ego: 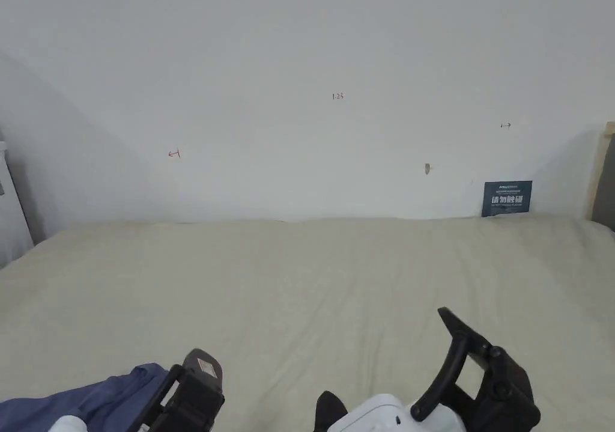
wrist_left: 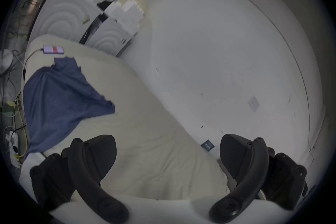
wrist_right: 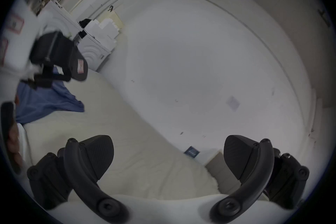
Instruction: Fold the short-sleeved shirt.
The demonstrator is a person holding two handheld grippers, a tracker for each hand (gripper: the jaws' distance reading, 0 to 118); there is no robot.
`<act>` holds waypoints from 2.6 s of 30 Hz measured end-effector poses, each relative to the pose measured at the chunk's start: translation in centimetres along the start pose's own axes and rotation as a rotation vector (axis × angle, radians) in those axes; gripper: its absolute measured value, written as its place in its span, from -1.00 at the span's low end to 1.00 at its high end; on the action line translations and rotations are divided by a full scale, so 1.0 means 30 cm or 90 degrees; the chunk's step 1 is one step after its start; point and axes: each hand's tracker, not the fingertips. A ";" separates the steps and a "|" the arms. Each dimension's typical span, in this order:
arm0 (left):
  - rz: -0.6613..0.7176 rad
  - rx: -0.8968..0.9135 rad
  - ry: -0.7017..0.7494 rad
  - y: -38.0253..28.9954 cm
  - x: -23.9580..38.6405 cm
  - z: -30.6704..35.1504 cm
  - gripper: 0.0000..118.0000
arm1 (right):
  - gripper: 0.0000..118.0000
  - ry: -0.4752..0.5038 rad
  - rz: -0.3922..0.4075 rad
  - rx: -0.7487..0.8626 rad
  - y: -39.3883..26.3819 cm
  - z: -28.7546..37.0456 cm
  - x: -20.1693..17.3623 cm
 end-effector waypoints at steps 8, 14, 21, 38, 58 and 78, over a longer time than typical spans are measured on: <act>-0.217 0.075 -0.018 0.069 0.155 0.022 0.95 | 1.00 -0.020 -0.386 0.008 -0.027 -0.005 0.218; -0.589 0.138 -0.061 -0.005 0.323 0.107 0.95 | 1.00 -0.103 -0.494 -0.025 -0.090 0.018 0.268; -0.540 0.060 -0.099 -0.031 0.284 0.086 0.95 | 1.00 -0.028 -0.502 -0.082 -0.121 -0.011 0.222; -0.578 0.082 -0.043 -0.035 0.265 0.074 0.92 | 1.00 -0.082 -0.447 -0.070 -0.096 -0.007 0.212; -0.533 0.016 -0.086 -0.021 0.237 0.046 -0.29 | -0.63 -0.057 -0.453 -0.035 -0.079 0.008 0.221; -0.536 0.041 -0.019 0.006 0.227 0.042 -1.00 | -0.95 0.001 -0.450 -0.054 -0.096 -0.025 0.206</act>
